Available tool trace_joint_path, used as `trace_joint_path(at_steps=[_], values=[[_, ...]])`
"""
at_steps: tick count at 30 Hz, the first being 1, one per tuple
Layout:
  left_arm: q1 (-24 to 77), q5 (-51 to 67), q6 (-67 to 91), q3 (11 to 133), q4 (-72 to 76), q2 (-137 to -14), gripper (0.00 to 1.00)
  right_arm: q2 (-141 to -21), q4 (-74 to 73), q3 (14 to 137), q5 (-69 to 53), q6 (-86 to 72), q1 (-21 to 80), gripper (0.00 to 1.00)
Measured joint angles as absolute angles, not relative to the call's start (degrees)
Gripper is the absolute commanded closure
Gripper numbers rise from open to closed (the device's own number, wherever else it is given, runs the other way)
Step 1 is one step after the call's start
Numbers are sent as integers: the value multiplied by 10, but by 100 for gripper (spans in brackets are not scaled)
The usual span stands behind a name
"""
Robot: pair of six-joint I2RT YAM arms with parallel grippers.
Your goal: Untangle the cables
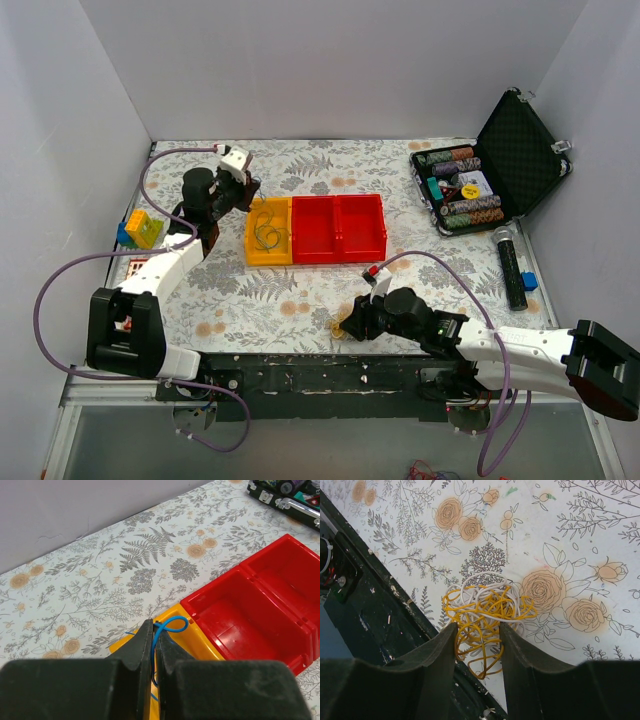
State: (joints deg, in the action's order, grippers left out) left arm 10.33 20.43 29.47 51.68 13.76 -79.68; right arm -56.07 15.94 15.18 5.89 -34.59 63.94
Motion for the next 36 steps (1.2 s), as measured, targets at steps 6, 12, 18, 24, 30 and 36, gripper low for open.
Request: trace_joint_path(at_steps=[6, 12, 18, 24, 30, 36], values=[[103, 239, 297, 517, 133, -798, 100, -561, 159, 152, 59, -346, 639, 54], [104, 249, 289, 510, 117, -830, 100, -564, 159, 152, 60, -347, 639, 54], [110, 227, 261, 511, 97, -896, 97, -564, 159, 152, 61, -348, 639, 54], [134, 202, 230, 532, 75, -934, 84, -564, 159, 152, 63, -349, 639, 54], [175, 169, 206, 562, 57, -959, 69, -567, 159, 152, 63, -352, 639, 54], [181, 147, 201, 583, 29, -963, 46, -566, 159, 152, 63, -354, 639, 54]])
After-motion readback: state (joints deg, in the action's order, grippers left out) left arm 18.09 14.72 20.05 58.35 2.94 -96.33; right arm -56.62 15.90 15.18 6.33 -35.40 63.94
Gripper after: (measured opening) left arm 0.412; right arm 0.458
